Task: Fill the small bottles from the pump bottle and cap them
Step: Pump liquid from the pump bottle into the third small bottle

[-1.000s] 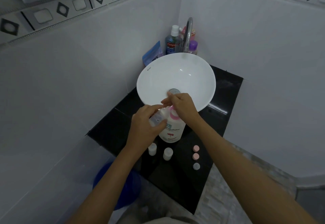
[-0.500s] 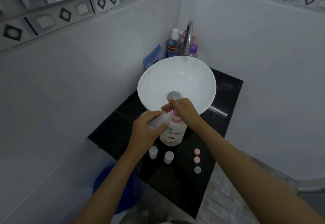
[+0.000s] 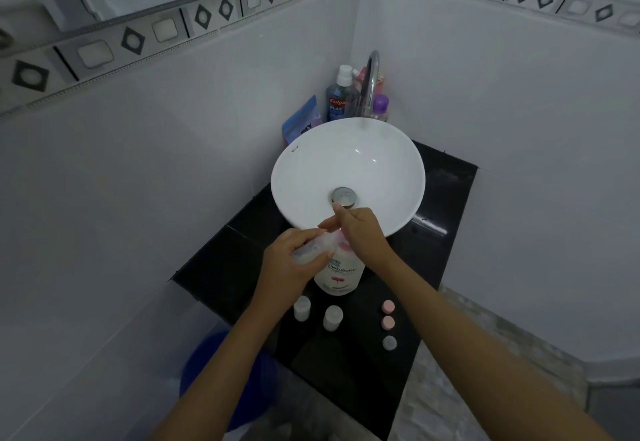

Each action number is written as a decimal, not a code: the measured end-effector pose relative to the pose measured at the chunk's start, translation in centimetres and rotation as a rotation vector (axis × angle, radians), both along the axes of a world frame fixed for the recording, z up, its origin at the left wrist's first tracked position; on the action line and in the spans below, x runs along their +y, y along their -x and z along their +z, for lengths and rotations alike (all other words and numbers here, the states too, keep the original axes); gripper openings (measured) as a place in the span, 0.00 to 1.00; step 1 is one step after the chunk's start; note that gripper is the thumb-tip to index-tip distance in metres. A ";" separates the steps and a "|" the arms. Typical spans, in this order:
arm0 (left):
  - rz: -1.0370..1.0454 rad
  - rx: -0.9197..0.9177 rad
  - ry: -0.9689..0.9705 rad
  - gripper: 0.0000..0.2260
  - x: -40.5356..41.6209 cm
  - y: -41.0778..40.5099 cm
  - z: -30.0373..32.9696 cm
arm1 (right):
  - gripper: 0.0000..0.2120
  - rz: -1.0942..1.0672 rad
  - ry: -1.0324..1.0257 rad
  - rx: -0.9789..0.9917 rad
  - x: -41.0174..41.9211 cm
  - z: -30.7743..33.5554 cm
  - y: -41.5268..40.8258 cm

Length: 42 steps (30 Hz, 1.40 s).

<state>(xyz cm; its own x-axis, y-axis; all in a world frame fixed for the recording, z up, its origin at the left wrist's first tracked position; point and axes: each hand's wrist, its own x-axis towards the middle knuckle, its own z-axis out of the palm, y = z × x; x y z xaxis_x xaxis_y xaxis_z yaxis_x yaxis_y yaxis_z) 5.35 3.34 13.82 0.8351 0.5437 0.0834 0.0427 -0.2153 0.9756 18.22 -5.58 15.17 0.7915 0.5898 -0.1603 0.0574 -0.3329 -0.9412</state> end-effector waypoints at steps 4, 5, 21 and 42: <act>-0.014 -0.038 0.024 0.13 0.2 -0.2 0.9 | 0.21 0.048 -0.007 0.026 -0.3 1.5 -0.7; -0.022 -0.045 0.032 0.14 0.2 -0.1 1.0 | 0.21 0.038 -0.013 0.015 -0.3 1.3 -0.8; -0.034 -0.033 0.039 0.13 0.3 -0.1 1.2 | 0.20 0.008 -0.041 0.028 -0.4 1.6 -0.4; -0.056 -0.002 -0.005 0.15 0.6 0.0 1.3 | 0.20 -0.054 -0.056 -0.024 -0.2 1.0 0.1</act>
<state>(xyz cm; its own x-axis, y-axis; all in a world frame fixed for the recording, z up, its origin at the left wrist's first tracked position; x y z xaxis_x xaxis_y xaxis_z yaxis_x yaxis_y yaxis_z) 5.38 3.97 15.13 0.8643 0.4953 0.0877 0.0285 -0.2222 0.9746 18.09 -5.76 16.14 0.8257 0.5534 -0.1093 0.0632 -0.2833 -0.9569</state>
